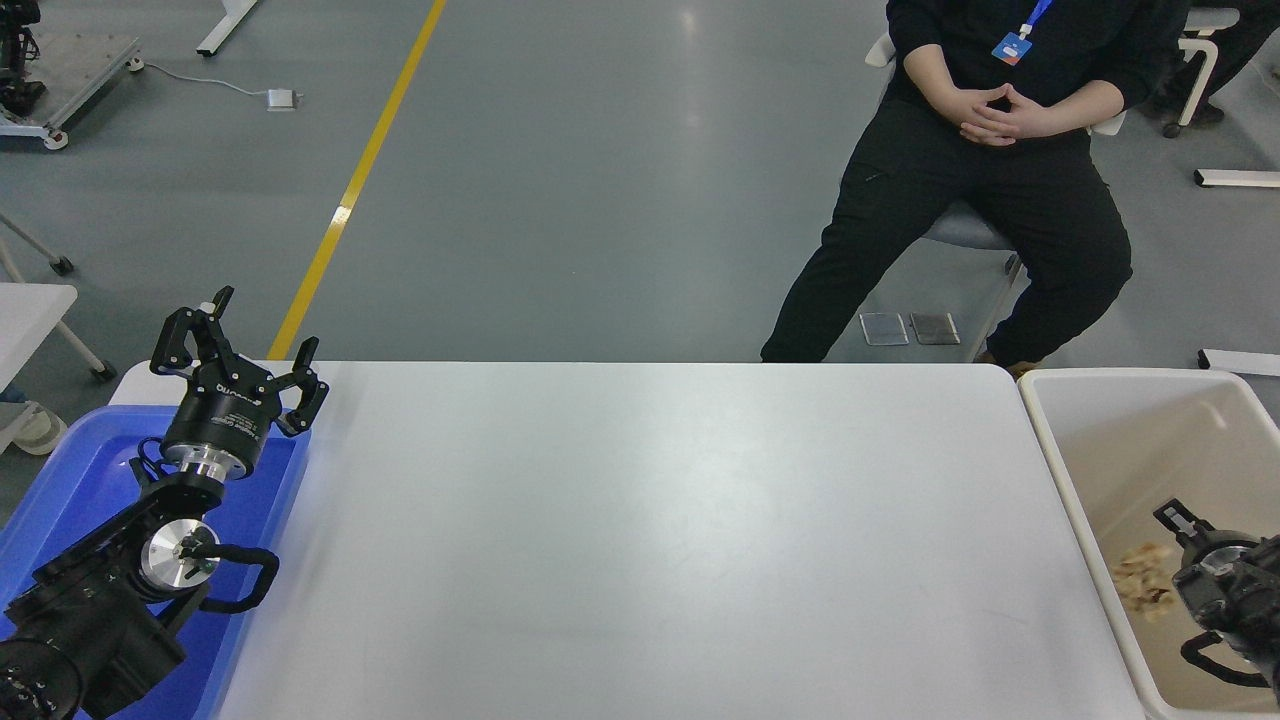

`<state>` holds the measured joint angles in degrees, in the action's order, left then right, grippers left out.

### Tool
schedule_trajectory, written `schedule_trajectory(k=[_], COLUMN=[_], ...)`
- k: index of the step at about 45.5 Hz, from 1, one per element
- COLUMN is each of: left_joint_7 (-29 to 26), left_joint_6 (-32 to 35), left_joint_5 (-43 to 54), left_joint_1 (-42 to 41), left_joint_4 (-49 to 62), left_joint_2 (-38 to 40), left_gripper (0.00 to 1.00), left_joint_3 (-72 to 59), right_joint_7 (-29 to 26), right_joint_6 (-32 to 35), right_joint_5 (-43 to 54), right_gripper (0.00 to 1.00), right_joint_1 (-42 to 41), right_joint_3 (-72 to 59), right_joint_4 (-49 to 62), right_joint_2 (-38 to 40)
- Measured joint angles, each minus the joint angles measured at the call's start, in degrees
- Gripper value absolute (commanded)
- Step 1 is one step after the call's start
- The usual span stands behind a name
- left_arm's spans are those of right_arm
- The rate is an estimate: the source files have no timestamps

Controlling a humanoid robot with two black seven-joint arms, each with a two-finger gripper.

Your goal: Clean the table surface

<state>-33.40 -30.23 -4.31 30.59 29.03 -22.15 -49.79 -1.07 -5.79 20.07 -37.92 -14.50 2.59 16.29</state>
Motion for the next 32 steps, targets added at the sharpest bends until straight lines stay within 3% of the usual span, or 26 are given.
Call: schedule_trajectory(k=[15,32], left_joint_7=[0.00,0.00], left_joint_6=[0.00,0.00], left_joint_5=[0.00,0.01], left_joint_1=[0.00,0.00], left_joint_4=[0.04,0.00], left_joint_2=[0.00,-0.03], left_gripper=[1.00,1.00], left_joint_3=[0.03,0.04], right_joint_7=[0.09,0.16], right_joint_6=[-0.32,-0.51], right_joint_5=[-0.03,-0.04], right_gripper=[0.98,0.98], right_joint_1=[-5.66,-15.24], right_joint_3=[8.73,34.21], right_joint_4=[-3.40,-18.54], right_joint_2=[4.37,13.22])
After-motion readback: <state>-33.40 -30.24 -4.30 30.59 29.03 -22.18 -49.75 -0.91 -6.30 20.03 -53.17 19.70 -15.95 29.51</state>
